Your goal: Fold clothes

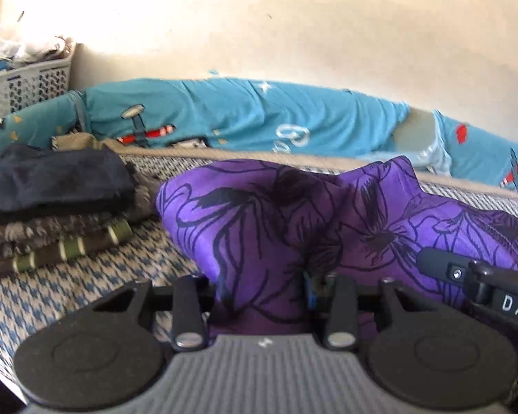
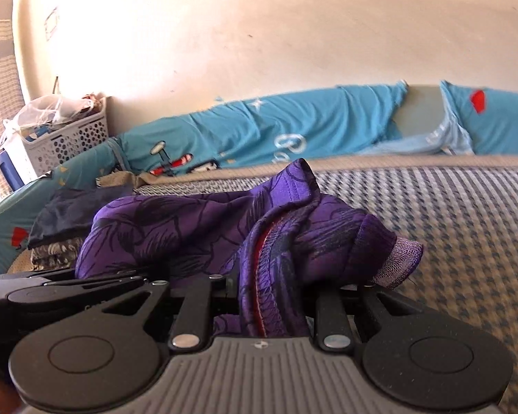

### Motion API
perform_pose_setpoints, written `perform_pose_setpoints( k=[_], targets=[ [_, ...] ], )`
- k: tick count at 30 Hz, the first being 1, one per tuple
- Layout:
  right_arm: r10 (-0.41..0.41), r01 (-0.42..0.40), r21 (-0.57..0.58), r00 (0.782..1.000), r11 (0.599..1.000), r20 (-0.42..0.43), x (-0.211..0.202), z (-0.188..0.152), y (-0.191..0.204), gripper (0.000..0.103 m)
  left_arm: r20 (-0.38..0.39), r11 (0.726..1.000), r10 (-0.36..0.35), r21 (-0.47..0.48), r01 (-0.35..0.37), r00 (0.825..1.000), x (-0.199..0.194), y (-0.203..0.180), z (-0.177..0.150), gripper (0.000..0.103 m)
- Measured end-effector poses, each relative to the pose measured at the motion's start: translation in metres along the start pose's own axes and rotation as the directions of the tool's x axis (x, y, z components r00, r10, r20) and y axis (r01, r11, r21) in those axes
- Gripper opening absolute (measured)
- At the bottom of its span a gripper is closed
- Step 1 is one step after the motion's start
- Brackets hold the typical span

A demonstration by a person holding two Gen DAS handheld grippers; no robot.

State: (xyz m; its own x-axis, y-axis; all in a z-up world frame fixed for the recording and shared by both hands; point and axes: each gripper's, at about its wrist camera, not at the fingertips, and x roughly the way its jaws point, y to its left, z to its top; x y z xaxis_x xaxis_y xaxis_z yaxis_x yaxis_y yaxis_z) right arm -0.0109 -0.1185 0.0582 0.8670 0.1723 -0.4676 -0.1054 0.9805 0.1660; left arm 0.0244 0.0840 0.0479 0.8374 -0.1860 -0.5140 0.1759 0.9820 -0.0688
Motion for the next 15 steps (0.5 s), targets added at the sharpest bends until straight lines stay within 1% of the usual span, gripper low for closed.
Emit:
perform_pose_setpoints(
  k=[5,10,15],
  targets=[
    [0.027,-0.026,-0.046,0.999,0.999,0.028,0.014,0.022,0.023,0.021,0.030,0.999,0.030,-0.046,-0.029,0.999,0.003,0.027,0.017,0.036],
    [0.062,-0.059,-0.082,0.997,0.995,0.035,0.029,0.037,0.048,0.021,0.058,0.994,0.088,-0.073,-0.084,0.994,0.003,0.054,0.028,0.036],
    [0.108,-0.103,-0.117,0.994,0.988,0.030,0.048,0.048,0.078,0.021,0.064,0.985,0.142,-0.108,-0.135,0.988,0.005,0.087,0.041,0.036]
  ],
)
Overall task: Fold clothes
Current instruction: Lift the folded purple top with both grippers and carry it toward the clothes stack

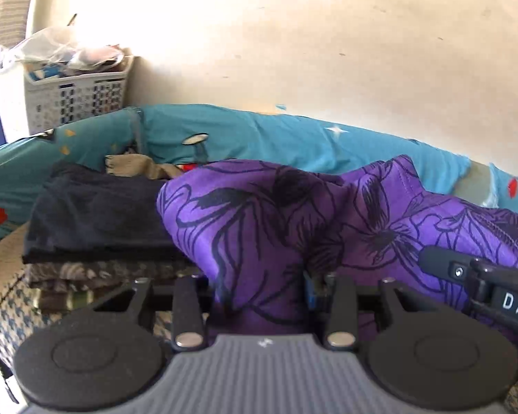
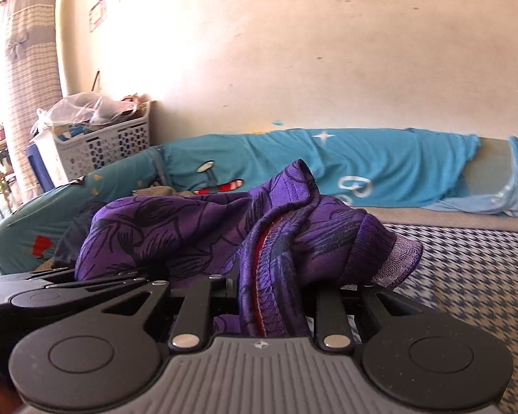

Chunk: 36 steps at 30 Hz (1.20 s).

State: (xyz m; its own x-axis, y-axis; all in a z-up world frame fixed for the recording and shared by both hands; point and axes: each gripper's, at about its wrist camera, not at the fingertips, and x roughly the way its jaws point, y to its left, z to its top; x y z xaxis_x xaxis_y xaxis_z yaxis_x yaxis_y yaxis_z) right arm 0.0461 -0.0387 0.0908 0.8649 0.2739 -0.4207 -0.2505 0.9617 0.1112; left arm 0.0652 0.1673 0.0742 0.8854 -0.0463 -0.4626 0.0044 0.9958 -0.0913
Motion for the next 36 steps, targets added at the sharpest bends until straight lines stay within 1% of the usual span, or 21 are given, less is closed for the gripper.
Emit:
perform_pose_setpoints(
  k=[4,7,11,14,18,22,25,30,36],
  targets=[
    [0.043,-0.043,-0.033,0.999,0.999,0.002,0.020,0.015,0.023,0.021,0.030,0.998,0.059,-0.017,-0.059,0.998,0.002,0.028,0.020,0.036],
    [0.089,-0.089,-0.037,0.996,0.995,0.010,0.036,0.028,0.049,0.021,0.059,0.993,0.112,-0.028,-0.111,0.992,0.002,0.053,0.038,0.036],
    [0.152,-0.150,-0.048,0.988,0.987,0.027,0.058,0.047,0.086,0.021,0.085,0.980,0.198,-0.035,-0.196,0.976,0.004,0.084,0.064,0.036],
    [0.201,-0.199,-0.045,0.979,0.979,0.041,0.078,0.063,0.113,0.021,0.081,0.968,0.248,-0.065,-0.243,0.965,0.011,0.114,0.087,0.036],
    [0.246,-0.245,-0.032,0.967,0.969,0.063,0.104,0.081,0.147,0.021,0.066,0.952,0.297,-0.096,-0.291,0.952,0.022,0.152,0.113,0.036],
    [0.282,-0.280,-0.043,0.957,0.959,0.065,0.129,0.093,0.173,0.021,0.068,0.941,0.329,-0.107,-0.321,0.942,0.039,0.178,0.126,0.036],
    [0.299,-0.297,-0.030,0.952,0.954,0.062,0.149,0.100,0.181,0.021,0.057,0.936,0.337,-0.131,-0.328,0.940,0.050,0.187,0.130,0.036],
    [0.303,-0.303,-0.013,0.951,0.953,0.054,0.178,0.107,0.186,0.021,0.048,0.935,0.342,-0.120,-0.334,0.938,0.075,0.194,0.133,0.036],
    [0.298,-0.299,0.047,0.954,0.953,0.031,0.211,0.101,0.176,0.021,0.005,0.936,0.340,-0.097,-0.338,0.940,0.111,0.197,0.126,0.036]
  ],
)
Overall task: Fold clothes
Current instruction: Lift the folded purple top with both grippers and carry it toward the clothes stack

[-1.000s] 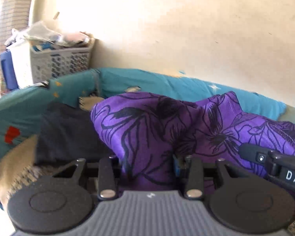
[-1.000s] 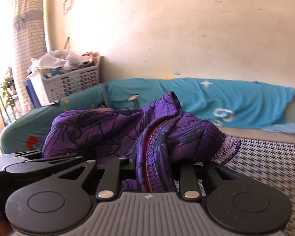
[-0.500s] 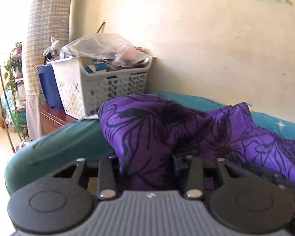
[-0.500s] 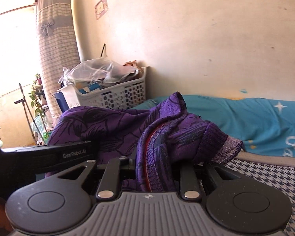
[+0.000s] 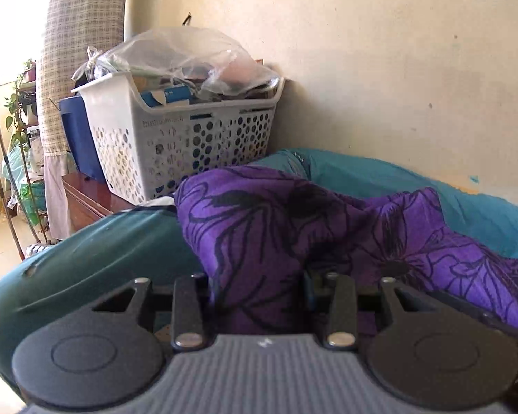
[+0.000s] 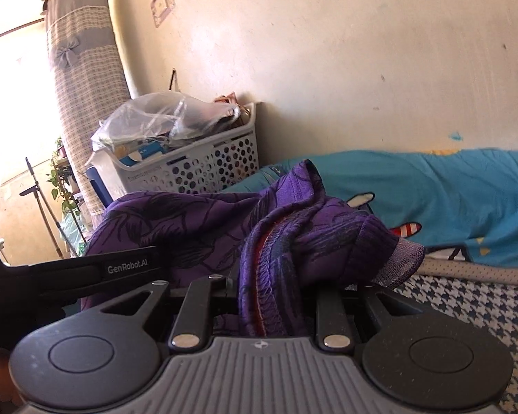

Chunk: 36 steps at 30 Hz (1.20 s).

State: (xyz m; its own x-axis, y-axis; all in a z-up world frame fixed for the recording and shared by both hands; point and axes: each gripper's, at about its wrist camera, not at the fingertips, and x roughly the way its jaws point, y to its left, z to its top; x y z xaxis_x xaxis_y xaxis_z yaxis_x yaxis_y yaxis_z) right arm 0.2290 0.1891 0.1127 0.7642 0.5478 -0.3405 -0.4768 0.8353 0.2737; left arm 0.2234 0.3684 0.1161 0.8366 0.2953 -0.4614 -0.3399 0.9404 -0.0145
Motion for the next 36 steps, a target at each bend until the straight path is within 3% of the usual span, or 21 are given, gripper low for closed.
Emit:
perform_pose_setpoints(
  k=[6,9,11,13,16,20,27,32,36],
  targets=[
    [-0.015,0.017,0.041,0.999,0.999,-0.038,0.030,-0.018,-0.021,0.021,-0.035,1.000,0.018,0.015,-0.017,0.999,0.034,-0.005,-0.012,0.037],
    [-0.020,0.024,0.061,0.998,0.998,-0.054,0.045,-0.027,-0.031,0.021,-0.037,1.000,0.022,0.002,-0.022,0.999,0.042,-0.002,-0.013,0.042],
    [-0.025,0.029,0.070,0.998,0.997,-0.055,0.054,-0.031,-0.038,0.022,-0.072,0.998,0.032,-0.048,-0.036,0.997,0.050,0.005,-0.013,0.057],
    [-0.034,0.039,0.063,0.997,0.997,-0.065,0.061,-0.035,-0.042,0.023,-0.116,0.994,0.034,-0.100,-0.046,0.993,0.060,0.014,-0.014,0.066],
    [-0.057,0.062,0.059,0.994,0.996,-0.089,0.071,-0.040,-0.047,0.033,-0.154,0.987,0.013,-0.155,-0.037,0.988,0.070,0.024,-0.014,0.069],
    [-0.087,0.099,0.099,0.990,0.990,-0.113,0.080,-0.049,-0.058,0.044,-0.174,0.980,0.008,-0.196,-0.042,0.985,0.077,0.032,-0.015,0.086],
    [-0.097,0.107,0.100,0.990,0.989,-0.103,0.068,-0.046,-0.062,0.045,-0.193,0.948,-0.048,-0.317,-0.016,0.980,0.077,0.051,-0.012,0.089],
    [-0.125,0.131,0.082,0.990,0.988,-0.071,0.046,-0.039,-0.063,0.046,-0.148,0.912,-0.068,-0.411,0.001,0.987,0.060,0.074,-0.004,0.089],
    [-0.148,0.150,0.068,0.988,0.986,-0.038,0.029,-0.034,-0.063,0.048,-0.098,0.899,-0.019,-0.438,-0.026,0.995,0.047,0.086,0.002,0.089]
  ],
)
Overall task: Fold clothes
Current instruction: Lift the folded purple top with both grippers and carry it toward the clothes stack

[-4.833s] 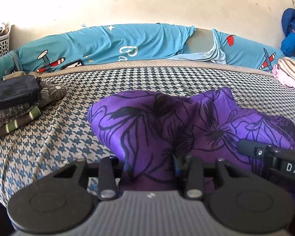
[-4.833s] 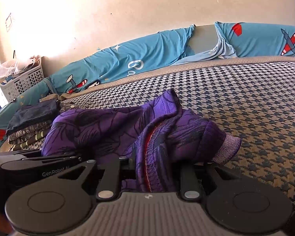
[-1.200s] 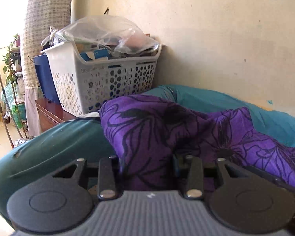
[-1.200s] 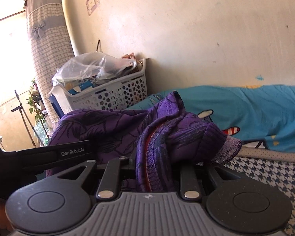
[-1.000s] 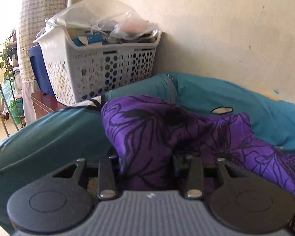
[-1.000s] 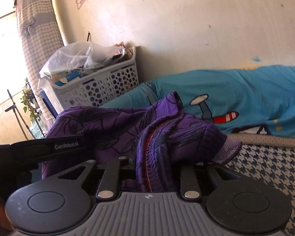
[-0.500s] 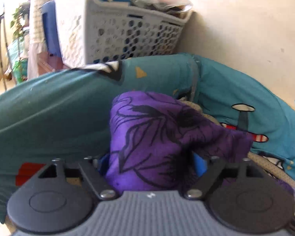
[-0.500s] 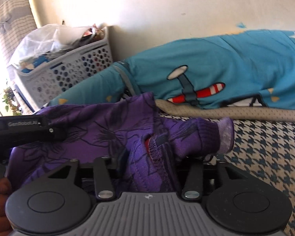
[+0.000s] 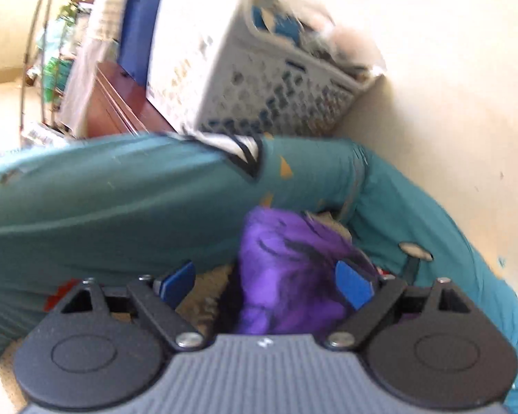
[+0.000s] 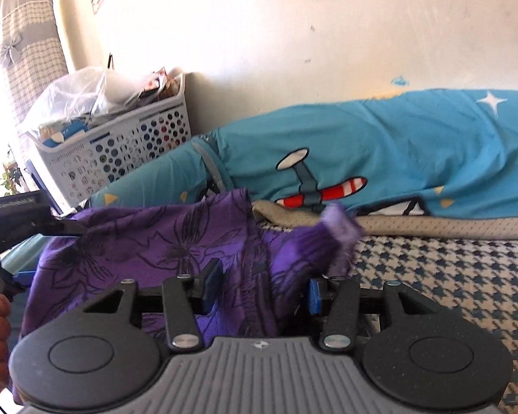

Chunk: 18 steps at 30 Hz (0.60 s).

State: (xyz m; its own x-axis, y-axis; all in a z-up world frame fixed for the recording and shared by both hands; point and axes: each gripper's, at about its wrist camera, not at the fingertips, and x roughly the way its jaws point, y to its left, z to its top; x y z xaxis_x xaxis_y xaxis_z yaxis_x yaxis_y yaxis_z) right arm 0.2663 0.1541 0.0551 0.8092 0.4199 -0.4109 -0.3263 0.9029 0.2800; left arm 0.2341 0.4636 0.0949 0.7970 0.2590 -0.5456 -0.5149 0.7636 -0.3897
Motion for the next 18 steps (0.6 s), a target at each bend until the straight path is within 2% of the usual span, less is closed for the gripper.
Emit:
perform_pose_setpoints(
  k=[4,6,8,14,16,18],
  targets=[
    [-0.055,0.056,-0.015,0.997,0.998,0.053,-0.016,0.002,-0.001,0.049,0.010,1.000,0.018,-0.016,-0.018,1.000,0.004,0.007,0.003,0.089],
    [-0.050,0.051,-0.015,0.997,0.999,0.062,-0.021,0.005,0.000,0.049,0.007,1.000,0.024,-0.018,-0.024,1.000,0.006,0.008,0.002,0.089],
    [-0.034,0.036,-0.023,0.996,0.999,0.080,-0.026,0.006,0.003,0.049,0.014,1.000,0.029,-0.003,-0.029,0.999,0.008,0.004,0.002,0.089],
    [0.074,-0.065,-0.127,0.995,0.990,0.071,-0.025,-0.001,0.031,0.048,0.033,0.991,0.131,0.037,-0.132,0.991,0.023,0.000,-0.004,0.094],
    [0.089,-0.081,-0.157,0.995,0.984,0.047,-0.018,-0.006,0.037,0.048,0.034,0.987,0.152,0.043,-0.153,0.988,0.028,0.001,-0.004,0.095],
    [0.068,-0.063,-0.174,0.997,0.983,0.023,-0.009,-0.015,0.039,0.048,0.028,0.983,0.175,0.048,-0.176,0.984,0.035,0.002,-0.003,0.095]
  ],
)
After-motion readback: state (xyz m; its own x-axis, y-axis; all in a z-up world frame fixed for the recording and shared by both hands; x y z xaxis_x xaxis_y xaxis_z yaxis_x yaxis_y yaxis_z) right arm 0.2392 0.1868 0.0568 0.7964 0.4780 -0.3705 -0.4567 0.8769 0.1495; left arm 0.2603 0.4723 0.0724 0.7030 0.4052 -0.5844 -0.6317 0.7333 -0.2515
